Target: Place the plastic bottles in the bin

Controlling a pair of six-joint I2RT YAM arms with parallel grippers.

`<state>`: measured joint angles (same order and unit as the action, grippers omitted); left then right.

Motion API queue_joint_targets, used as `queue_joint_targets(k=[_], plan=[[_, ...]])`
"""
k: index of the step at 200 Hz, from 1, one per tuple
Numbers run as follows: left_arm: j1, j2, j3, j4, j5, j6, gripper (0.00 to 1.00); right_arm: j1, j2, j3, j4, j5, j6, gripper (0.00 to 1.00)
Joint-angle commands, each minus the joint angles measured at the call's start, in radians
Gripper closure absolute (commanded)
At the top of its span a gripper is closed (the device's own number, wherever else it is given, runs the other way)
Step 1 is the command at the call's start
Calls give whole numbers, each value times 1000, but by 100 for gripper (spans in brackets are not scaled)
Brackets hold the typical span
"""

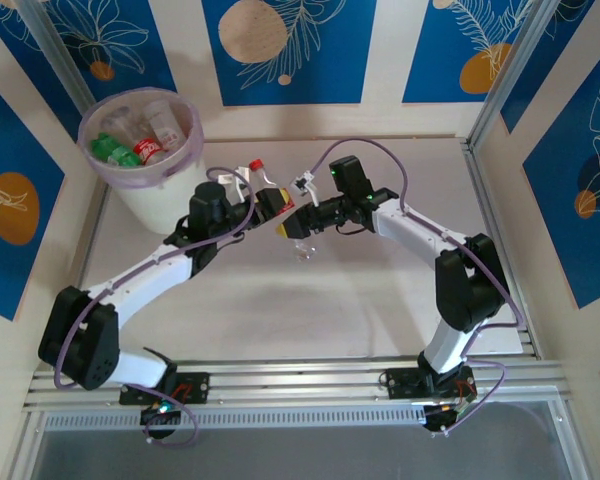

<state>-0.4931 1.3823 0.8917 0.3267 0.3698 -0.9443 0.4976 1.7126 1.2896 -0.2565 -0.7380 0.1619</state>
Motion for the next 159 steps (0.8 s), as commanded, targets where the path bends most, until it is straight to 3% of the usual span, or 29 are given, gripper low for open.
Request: queue_joint_targets(k=[1, 7, 10, 13, 34, 78, 99, 128, 159], plan=[[20, -26, 98, -141, -46, 121, 41, -41, -45, 43, -47, -9, -32, 30], [23, -29, 137, -198, -71, 170, 41, -56, -60, 34, -46, -9, -31, 29], [25, -31, 160, -232, -91, 199, 41, -63, -69, 31, -46, -10, -31, 8], [26, -31, 183, -266, -115, 227, 41, -72, -77, 27, -47, -12, -31, 0], [36, -27, 314, -415, -216, 350, 43, -122, -135, -4, -35, -14, -22, 1], [128, 21, 628, -534, -119, 434, 45, -244, -255, -117, 49, 50, 81, 1], [212, 64, 845, -676, -134, 522, 49, -262, -288, -173, 62, 92, 79, 1], [326, 95, 1059, -827, -278, 653, 53, -270, -298, -222, 58, 122, 73, 1], [400, 110, 1152, -913, -603, 801, 60, -277, -280, -251, 65, 120, 78, 0]])
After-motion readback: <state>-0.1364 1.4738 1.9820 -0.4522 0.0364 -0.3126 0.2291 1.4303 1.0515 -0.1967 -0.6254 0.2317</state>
